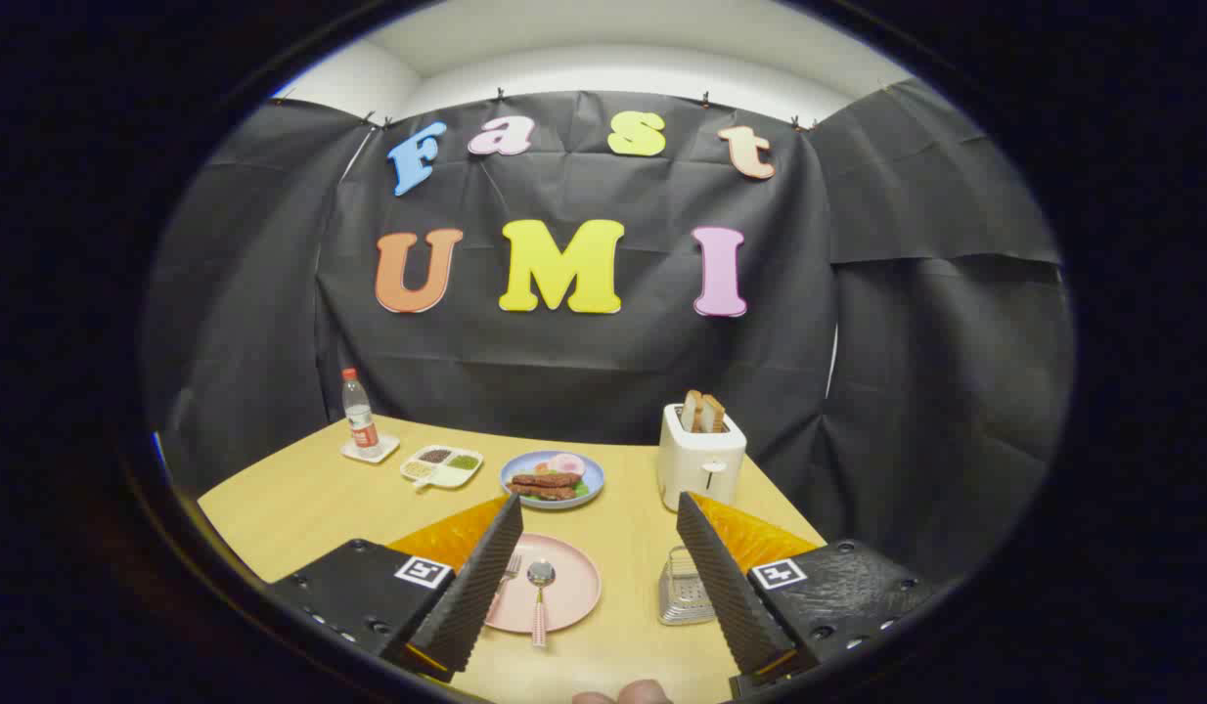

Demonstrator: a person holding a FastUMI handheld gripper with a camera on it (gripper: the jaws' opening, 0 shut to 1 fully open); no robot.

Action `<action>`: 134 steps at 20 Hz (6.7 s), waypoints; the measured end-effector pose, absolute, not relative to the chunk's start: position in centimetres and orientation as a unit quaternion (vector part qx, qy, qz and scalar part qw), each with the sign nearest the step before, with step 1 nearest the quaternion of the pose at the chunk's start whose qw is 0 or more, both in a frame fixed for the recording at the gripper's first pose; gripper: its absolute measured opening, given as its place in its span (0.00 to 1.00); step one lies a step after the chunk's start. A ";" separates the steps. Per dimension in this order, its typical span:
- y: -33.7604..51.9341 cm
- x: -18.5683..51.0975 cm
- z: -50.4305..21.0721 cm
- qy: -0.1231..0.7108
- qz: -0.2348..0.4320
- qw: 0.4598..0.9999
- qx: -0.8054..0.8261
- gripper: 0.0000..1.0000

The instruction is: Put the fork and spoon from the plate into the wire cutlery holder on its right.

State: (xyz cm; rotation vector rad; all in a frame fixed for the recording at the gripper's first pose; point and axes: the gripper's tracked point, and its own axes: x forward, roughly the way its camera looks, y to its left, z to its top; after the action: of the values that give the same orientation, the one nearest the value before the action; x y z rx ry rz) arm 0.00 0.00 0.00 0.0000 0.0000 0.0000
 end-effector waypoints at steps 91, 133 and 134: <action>-13.0 2.9 -8.5 0.403 -0.036 0.911 0.086 0.53; 4.0 2.9 -9.7 0.298 0.061 0.952 0.018 0.01; 2.2 2.7 -8.1 0.297 0.055 0.953 0.024 0.01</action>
State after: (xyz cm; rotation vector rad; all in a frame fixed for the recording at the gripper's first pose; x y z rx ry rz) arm 2.66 2.24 -8.09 0.0481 0.6037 0.1122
